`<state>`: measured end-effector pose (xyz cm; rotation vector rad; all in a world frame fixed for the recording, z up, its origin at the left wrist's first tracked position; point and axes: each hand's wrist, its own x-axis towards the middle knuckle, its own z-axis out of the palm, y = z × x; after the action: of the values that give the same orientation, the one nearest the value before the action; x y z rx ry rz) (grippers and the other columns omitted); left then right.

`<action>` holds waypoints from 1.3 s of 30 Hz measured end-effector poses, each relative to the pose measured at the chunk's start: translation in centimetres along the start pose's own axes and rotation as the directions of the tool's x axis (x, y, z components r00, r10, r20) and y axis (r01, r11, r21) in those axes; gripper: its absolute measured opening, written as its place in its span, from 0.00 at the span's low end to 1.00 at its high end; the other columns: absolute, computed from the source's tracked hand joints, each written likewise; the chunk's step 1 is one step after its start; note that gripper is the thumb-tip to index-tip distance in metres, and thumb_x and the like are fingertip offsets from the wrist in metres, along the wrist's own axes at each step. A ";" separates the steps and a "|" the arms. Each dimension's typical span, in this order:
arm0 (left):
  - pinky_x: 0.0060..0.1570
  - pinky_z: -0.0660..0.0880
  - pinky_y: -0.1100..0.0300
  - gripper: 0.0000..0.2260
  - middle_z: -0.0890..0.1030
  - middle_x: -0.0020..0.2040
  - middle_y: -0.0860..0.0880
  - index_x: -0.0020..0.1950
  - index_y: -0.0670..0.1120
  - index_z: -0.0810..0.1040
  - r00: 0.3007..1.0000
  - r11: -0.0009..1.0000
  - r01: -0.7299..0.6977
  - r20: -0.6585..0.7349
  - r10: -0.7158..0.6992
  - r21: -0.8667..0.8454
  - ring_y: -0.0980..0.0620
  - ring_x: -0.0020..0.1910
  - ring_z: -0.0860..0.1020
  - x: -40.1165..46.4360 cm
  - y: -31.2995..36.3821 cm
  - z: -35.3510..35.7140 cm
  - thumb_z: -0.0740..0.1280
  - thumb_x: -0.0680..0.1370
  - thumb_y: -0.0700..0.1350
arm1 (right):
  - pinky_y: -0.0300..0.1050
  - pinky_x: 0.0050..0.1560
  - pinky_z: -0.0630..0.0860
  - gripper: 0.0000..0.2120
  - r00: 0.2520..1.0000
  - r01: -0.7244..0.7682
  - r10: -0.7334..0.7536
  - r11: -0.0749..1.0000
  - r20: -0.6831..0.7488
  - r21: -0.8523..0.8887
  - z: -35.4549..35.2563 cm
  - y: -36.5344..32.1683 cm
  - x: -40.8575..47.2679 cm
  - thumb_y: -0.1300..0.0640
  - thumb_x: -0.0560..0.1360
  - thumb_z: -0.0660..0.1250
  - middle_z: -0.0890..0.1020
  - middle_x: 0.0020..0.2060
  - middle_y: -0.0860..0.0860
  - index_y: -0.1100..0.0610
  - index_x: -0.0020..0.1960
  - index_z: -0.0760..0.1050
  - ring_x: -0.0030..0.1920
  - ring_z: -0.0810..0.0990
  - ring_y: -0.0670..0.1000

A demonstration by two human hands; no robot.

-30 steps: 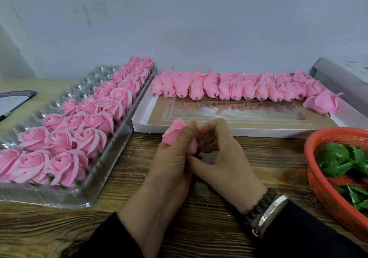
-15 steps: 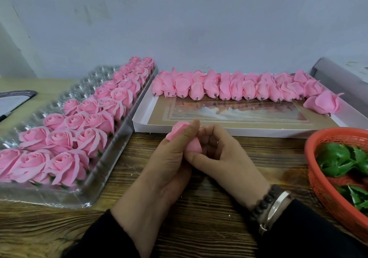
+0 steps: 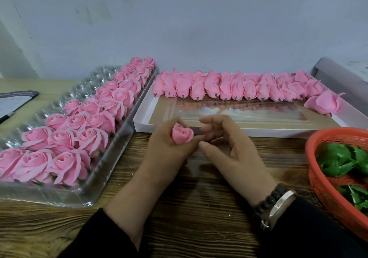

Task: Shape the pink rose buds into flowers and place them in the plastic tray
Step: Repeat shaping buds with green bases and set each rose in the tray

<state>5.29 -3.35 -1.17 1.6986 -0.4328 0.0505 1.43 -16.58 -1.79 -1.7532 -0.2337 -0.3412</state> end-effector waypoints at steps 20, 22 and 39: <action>0.47 0.70 0.77 0.49 0.80 0.46 0.57 0.75 0.55 0.45 0.956 0.961 0.033 0.273 -0.111 0.275 0.67 0.45 0.78 -0.1 -0.2 0.1 0.75 0.67 0.36 | 0.44 0.47 0.75 0.08 0.961 0.115 -0.054 0.970 0.270 -0.215 -1.0 0.0 0.2 0.57 0.73 0.68 0.78 0.43 0.44 0.45 0.47 0.74 0.43 0.76 0.45; 0.46 0.73 0.72 0.48 0.81 0.41 0.52 0.75 0.57 0.46 0.951 0.969 0.032 0.290 -0.105 0.246 0.62 0.40 0.79 -0.1 -0.3 0.1 0.74 0.67 0.36 | 0.49 0.47 0.76 0.06 0.970 0.083 -0.042 0.983 0.241 -0.162 -0.9 -0.1 0.2 0.59 0.72 0.70 0.79 0.41 0.50 0.48 0.44 0.76 0.42 0.77 0.49; 0.39 0.78 0.58 0.08 0.80 0.40 0.42 0.40 0.48 0.77 0.966 0.970 0.153 0.237 -0.107 -0.189 0.47 0.39 0.79 0.1 -0.5 -1.0 0.74 0.67 0.41 | 0.34 0.30 0.74 0.08 0.996 -0.078 0.083 0.981 -0.019 0.176 -1.1 0.8 0.8 0.68 0.73 0.66 0.76 0.26 0.46 0.58 0.39 0.73 0.27 0.76 0.44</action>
<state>5.75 -2.40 -1.43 1.5290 -0.4762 -0.2783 2.33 -17.86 -2.07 -1.5786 -0.1682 -0.2768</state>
